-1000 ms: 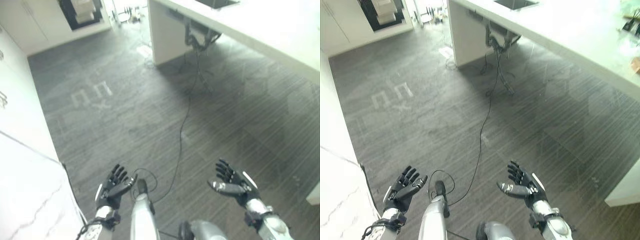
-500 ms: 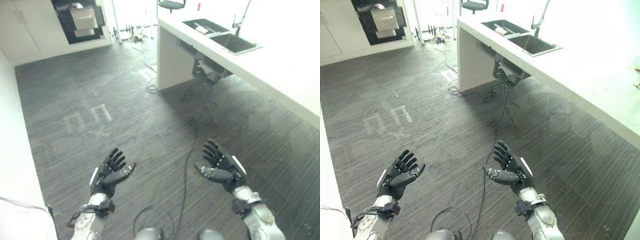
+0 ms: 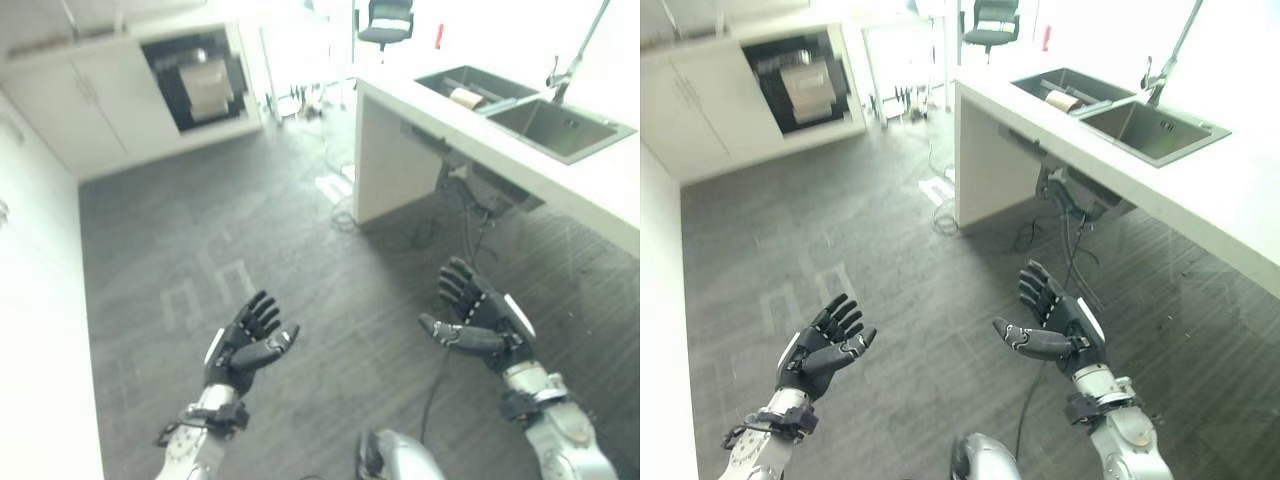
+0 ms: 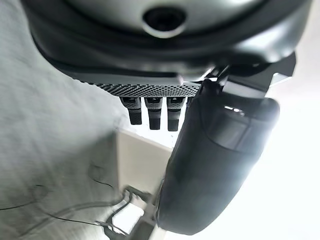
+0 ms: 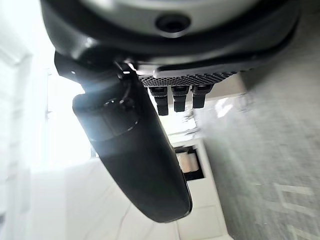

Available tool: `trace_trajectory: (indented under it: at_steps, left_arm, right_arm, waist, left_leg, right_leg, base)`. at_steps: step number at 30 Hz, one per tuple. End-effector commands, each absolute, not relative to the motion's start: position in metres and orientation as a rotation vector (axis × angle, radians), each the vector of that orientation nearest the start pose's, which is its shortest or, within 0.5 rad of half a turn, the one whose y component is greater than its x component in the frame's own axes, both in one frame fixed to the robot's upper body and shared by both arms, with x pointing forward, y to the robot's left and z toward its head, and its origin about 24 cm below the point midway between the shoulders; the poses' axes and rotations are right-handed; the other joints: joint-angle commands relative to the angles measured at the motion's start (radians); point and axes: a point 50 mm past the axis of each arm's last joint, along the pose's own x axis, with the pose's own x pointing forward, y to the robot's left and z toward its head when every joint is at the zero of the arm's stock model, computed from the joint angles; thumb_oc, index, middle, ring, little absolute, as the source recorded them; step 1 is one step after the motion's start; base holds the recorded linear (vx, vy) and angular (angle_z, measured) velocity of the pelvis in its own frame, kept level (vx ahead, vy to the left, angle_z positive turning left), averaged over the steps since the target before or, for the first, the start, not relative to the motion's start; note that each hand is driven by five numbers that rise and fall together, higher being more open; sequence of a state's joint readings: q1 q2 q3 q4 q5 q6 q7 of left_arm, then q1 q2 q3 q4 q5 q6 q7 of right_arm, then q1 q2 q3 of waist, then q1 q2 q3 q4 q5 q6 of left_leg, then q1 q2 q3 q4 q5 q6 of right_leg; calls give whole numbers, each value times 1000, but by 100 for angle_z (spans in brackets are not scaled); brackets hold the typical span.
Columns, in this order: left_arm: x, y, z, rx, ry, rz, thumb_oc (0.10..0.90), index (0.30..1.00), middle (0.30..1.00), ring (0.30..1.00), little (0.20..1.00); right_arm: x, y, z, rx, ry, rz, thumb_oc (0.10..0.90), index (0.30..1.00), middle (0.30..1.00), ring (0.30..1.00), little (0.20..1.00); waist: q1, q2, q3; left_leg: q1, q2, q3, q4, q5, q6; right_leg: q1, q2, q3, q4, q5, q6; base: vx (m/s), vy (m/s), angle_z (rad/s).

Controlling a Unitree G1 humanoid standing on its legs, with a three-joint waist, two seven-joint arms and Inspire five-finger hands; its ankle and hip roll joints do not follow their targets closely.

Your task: Place the dishes in the dishwasher.

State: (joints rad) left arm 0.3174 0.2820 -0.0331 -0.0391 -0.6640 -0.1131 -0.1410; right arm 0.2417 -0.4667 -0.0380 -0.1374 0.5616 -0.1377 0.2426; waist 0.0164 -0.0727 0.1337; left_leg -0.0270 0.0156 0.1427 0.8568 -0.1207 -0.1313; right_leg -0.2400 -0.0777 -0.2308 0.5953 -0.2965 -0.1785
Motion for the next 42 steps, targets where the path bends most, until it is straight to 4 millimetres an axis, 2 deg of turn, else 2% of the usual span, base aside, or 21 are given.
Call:
trace_trajectory:
  at_steps: [1, 2, 4, 5, 6, 9, 14, 16, 21, 22, 24, 25, 26, 28, 30, 31, 32, 34, 40, 41, 42]
  left_arm:
    - [195, 228, 36, -322, -72, -45, 800, 900, 900, 900, 900]
    - [195, 229, 36, -334, -78, -40, 800, 900, 900, 900, 900]
    - [196, 231, 39, -346, -99, -36, 800, 900, 900, 900, 900]
    - [195, 232, 40, -341, -108, -42, 800, 900, 900, 900, 900]
    - [192, 232, 43, -340, -130, -44, 800, 900, 900, 900, 900]
    - [188, 232, 45, -336, -153, -41, 800, 900, 900, 900, 900]
    - [196, 228, 60, -283, -219, -89, 800, 900, 900, 900, 900]
    - [204, 227, 72, -241, -254, -141, 800, 900, 900, 900, 900]
    - [213, 227, 101, -155, -382, -220, 800, 900, 900, 900, 900]
    - [214, 227, 109, -139, -428, -223, 800, 900, 900, 900, 900]
    - [213, 227, 119, -137, -479, -217, 800, 900, 900, 900, 900]
    - [211, 227, 125, -130, -517, -209, 800, 900, 900, 900, 900]
    - [210, 227, 129, -119, -547, -197, 800, 900, 900, 900, 900]
    - [208, 227, 140, -103, -594, -183, 800, 900, 900, 900, 900]
    - [209, 229, 149, -102, -632, -173, 800, 900, 900, 900, 900]
    - [211, 232, 156, -109, -657, -166, 800, 900, 900, 900, 900]
    - [212, 233, 159, -113, -668, -164, 800, 900, 900, 900, 900]
    - [213, 229, 162, -117, -681, -166, 800, 900, 900, 900, 900]
    - [214, 223, 156, -232, -666, -178, 800, 900, 900, 900, 900]
    - [214, 221, 156, -238, -669, -178, 800, 900, 900, 900, 900]
    - [214, 220, 156, -243, -672, -177, 800, 900, 900, 900, 900]
  right_arm:
    - [206, -238, 93, 38, -244, 202, 800, 900, 900, 900, 900]
    - [207, -237, 94, 39, -244, 206, 800, 900, 900, 900, 900]
    - [211, -235, 96, 44, -248, 221, 800, 900, 900, 900, 900]
    - [212, -233, 97, 42, -251, 229, 800, 900, 900, 900, 900]
    - [209, -231, 101, 30, -261, 249, 800, 900, 900, 900, 900]
    - [206, -229, 103, 18, -272, 270, 800, 900, 900, 900, 900]
    - [205, -229, 119, -3, -329, 271, 800, 900, 900, 900, 900]
    - [203, -231, 126, 10, -356, 234, 800, 900, 900, 900, 900]
    - [204, -232, 133, 51, -427, 160, 800, 900, 900, 900, 900]
    - [205, -231, 134, 62, -446, 154, 800, 900, 900, 900, 900]
    - [205, -226, 137, 63, -476, 165, 800, 900, 900, 900, 900]
    - [205, -221, 139, 60, -493, 187, 800, 900, 900, 900, 900]
    - [207, -218, 142, 57, -508, 208, 800, 900, 900, 900, 900]
    - [209, -216, 147, 53, -533, 230, 800, 900, 900, 900, 900]
    - [211, -217, 155, 49, -560, 239, 800, 900, 900, 900, 900]
    - [211, -219, 161, 44, -580, 247, 800, 900, 900, 900, 900]
    - [210, -221, 164, 41, -591, 250, 800, 900, 900, 900, 900]
    - [209, -221, 169, 47, -611, 248, 800, 900, 900, 900, 900]
    - [213, -225, 168, 32, -595, 199, 800, 900, 900, 900, 900]
    - [213, -226, 169, 28, -598, 197, 800, 900, 900, 900, 900]
    - [212, -226, 169, 22, -602, 194, 800, 900, 900, 900, 900]
  waist:
    - [-23, -47, 38]
    - [-18, -43, 43]
    - [-10, -16, 43]
    - [-6, 5, 49]
    - [3, 58, 45]
    - [14, 71, 44]
    - [11, 70, 29]
    - [6, 54, 8]
    - [0, 29, -13]
    - [-1, 31, -21]
    - [1, 56, -13]
    - [1, 74, -4]
    - [-3, 80, 3]
    - [-2, 76, 11]
    - [-2, 57, 18]
    - [-12, 34, 34]
    - [-20, 15, 45]
    - [-51, -2, 53]
    - [-67, 3, 0]
    - [-68, 6, -3]
    - [-68, 9, -6]
  left_leg:
    - [-119, 58, 5, -146, 207, 26]
    - [-121, 67, 19, -201, 196, 33]
    - [-93, 99, 78, -533, 207, 35]
    - [-128, 119, 71, -557, 166, 35]
    - [-256, 148, -28, -557, 112, 6]
    - [-315, 141, -86, -557, 133, -8]
    - [-283, 123, -68, -557, 96, 26]
    - [-250, 93, -65, -557, 64, 59]
    - [-212, 6, -123, -557, 27, 115]
    - [-203, -14, -135, -557, 19, 132]
    - [-166, -19, -155, -557, 2, 146]
    - [-142, -17, -166, -557, -8, 152]
    - [-125, -13, -162, -557, -13, 151]
    - [-114, -12, -152, -557, -17, 145]
    - [-102, -13, -138, -557, -23, 138]
    - [-66, -17, -120, -557, -50, 128]
    - [-42, -28, -108, -557, -71, 123]
    - [10, -44, -108, -557, -114, 125]
    - [89, -18, -65, -557, -169, 109]
    - [104, -10, -53, -557, -154, 98]
    - [120, 3, -35, -557, -97, 81]
  right_leg:
    - [141, -38, 36, -295, 189, 205]
    - [152, -28, 51, -295, 179, 207]
    - [173, 10, 97, -295, 145, 229]
    - [182, 32, 115, -295, 133, 241]
    - [199, 82, 151, -295, 110, 256]
    - [228, 112, 188, -295, 78, 245]
    - [303, 66, 205, -295, 41, 273]
    - [327, 30, 185, -295, 58, 298]
    - [364, -11, 164, -295, 226, 350]
    - [391, -6, 157, -295, 310, 367]
    - [332, -24, 116, -125, 398, 369]
    - [257, -29, 108, 15, 400, 358]
    - [207, -31, 103, 47, 391, 347]
    - [169, -27, 66, -8, 350, 328]
    - [189, -18, 10, -170, 342, 333]
    - [161, -35, -36, -295, 342, 338]
    - [107, -61, -47, -295, 311, 340]
    - [-9, -88, -32, -295, 348, 352]
    - [45, -61, -20, -295, 264, 305]
    - [52, -56, -22, -295, 257, 297]
    - [65, -47, -23, -295, 245, 286]
  base:
    - [282, -127, -83]
    - [350, 6, -97]
    - [393, 140, -118]
    - [544, 323, -138]
    - [466, 266, -124]
    - [391, 186, -68]
    - [333, 196, -77]
    - [300, 121, 10]
    - [284, 99, 60]
    - [296, 164, 40]
    - [254, 208, 19]
    - [212, 200, -9]
    - [199, 137, -13]
    - [185, 4, -25]
    - [276, -157, -29]
    - [332, -254, -25]
    - [449, -298, -28]
    - [430, -229, -30]
    - [316, -181, 25]
    - [203, -92, 22]
    - [218, -107, 23]
